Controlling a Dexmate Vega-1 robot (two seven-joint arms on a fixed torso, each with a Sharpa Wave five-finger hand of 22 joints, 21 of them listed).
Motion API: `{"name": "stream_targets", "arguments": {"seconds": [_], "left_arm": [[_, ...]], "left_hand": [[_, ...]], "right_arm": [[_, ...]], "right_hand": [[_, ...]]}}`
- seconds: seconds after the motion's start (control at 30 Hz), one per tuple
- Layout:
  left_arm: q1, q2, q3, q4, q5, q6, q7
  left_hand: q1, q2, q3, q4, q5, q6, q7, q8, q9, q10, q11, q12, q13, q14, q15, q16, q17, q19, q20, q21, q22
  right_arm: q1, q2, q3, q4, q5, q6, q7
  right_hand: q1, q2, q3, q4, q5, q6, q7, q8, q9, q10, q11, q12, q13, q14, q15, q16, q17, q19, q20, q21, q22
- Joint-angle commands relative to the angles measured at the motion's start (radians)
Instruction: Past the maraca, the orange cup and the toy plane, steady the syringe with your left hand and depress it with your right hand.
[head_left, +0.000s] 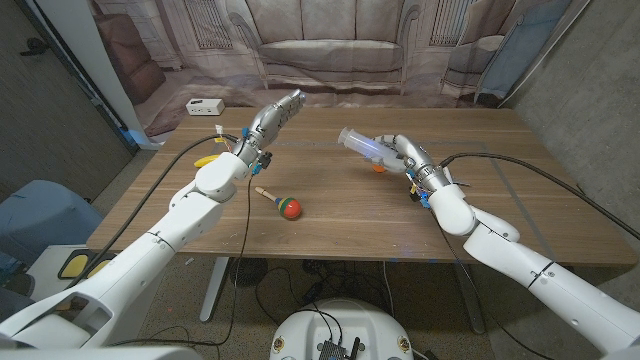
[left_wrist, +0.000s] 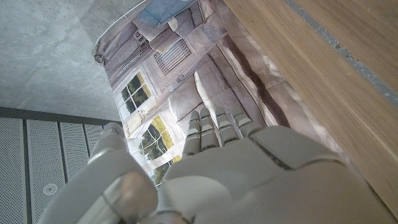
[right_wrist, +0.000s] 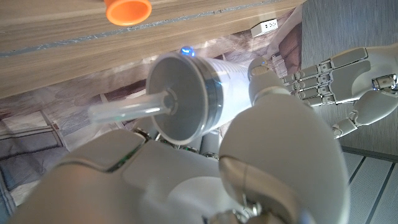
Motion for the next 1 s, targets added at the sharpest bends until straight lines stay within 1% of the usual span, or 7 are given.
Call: {"name": "stream_targets", "arguments": {"seconds": [0.03,0.27,0.57,0.6,0.63,0.67,1.0], "left_arm": [[0.002,0.003,0.0,0.0,-0.005,0.004,-0.007],[0.002,0.002,0.003,0.002,-0.008,0.006,-0.011],[0.006,0.004,0.003,-0.003,-0.009,0.011,-0.008],[0.007,0.005,0.003,-0.004,-0.009,0.012,-0.008],[0.008,0.006,0.002,-0.006,-0.009,0.013,-0.006],[0.009,0.006,0.002,-0.007,-0.008,0.014,-0.006],[0.013,0.009,0.0,-0.012,-0.009,0.016,-0.003]], "left_hand": [[0.008,0.007,-0.004,-0.001,-0.002,-0.001,-0.002,0.006,0.002,0.001,0.001,0.002,0.001,-0.003,0.002,0.003,0.004,-0.007,0.009,0.001,0.003],[0.008,0.007,-0.004,-0.001,-0.002,0.0,-0.001,0.006,0.002,0.002,0.0,0.003,0.001,-0.004,0.002,0.002,0.004,-0.008,0.011,0.001,0.003],[0.008,0.008,-0.004,-0.001,-0.002,0.001,-0.001,0.006,0.002,0.001,-0.003,0.002,0.001,-0.003,0.0,0.003,0.004,-0.01,0.012,0.001,0.003],[0.008,0.008,-0.004,-0.001,-0.002,0.001,-0.002,0.006,0.002,-0.001,-0.003,0.002,0.001,-0.004,0.0,0.003,0.004,-0.01,0.012,0.001,0.003],[0.008,0.008,-0.004,-0.001,-0.002,0.0,-0.002,0.006,0.002,-0.001,-0.002,0.002,0.001,-0.004,-0.001,0.003,0.004,-0.01,0.013,0.001,0.003],[0.008,0.008,-0.004,-0.001,-0.002,0.0,-0.003,0.006,0.002,0.0,-0.002,0.002,0.001,-0.004,-0.001,0.003,0.004,-0.01,0.013,0.001,0.003],[0.008,0.008,-0.004,-0.001,-0.001,0.0,-0.002,0.006,0.002,0.0,0.002,0.002,0.001,-0.004,0.0,0.003,0.004,-0.011,0.013,0.001,0.003]], "right_arm": [[0.0,0.003,-0.019,0.003,-0.026,-0.024,-0.013],[0.009,0.013,-0.043,0.033,-0.044,-0.024,-0.019],[0.036,0.033,-0.086,0.092,-0.097,-0.03,-0.042],[0.04,0.034,-0.089,0.097,-0.098,-0.029,-0.04],[0.042,0.036,-0.091,0.102,-0.1,-0.03,-0.042],[0.044,0.038,-0.093,0.109,-0.102,-0.028,-0.047],[0.062,0.056,-0.118,0.161,-0.124,-0.017,-0.076]], "right_hand": [[0.019,0.066,0.125,0.123,0.005,0.128,-0.142,0.004,0.005,0.062,-0.075,0.0,0.003,-0.036,-0.025,-0.016,-0.003,-0.033,-0.022,-0.013,-0.001],[0.015,0.067,0.118,0.122,0.004,0.129,-0.148,0.004,0.005,0.06,-0.077,-0.002,0.003,-0.052,-0.017,-0.019,-0.001,-0.046,-0.02,-0.019,-0.002],[0.011,0.069,0.113,0.122,0.004,0.13,-0.148,0.004,0.005,0.06,-0.078,-0.002,0.003,-0.051,-0.015,-0.017,-0.001,-0.047,-0.019,-0.021,-0.002],[0.01,0.069,0.113,0.122,0.004,0.13,-0.148,0.004,0.005,0.059,-0.078,-0.002,0.003,-0.051,-0.016,-0.016,-0.001,-0.047,-0.019,-0.021,-0.002],[0.009,0.07,0.111,0.123,0.005,0.129,-0.153,0.004,0.005,0.058,-0.087,-0.003,0.003,-0.051,-0.016,-0.015,-0.001,-0.05,-0.019,-0.022,-0.002],[0.007,0.07,0.11,0.123,0.004,0.13,-0.154,0.004,0.005,0.059,-0.088,-0.003,0.003,-0.051,-0.017,-0.015,0.0,-0.049,-0.02,-0.022,-0.002],[0.001,0.071,0.106,0.125,0.005,0.131,-0.158,0.004,0.005,0.061,-0.09,-0.003,0.002,-0.048,-0.024,-0.013,-0.002,-0.048,-0.02,-0.023,-0.003]]}}
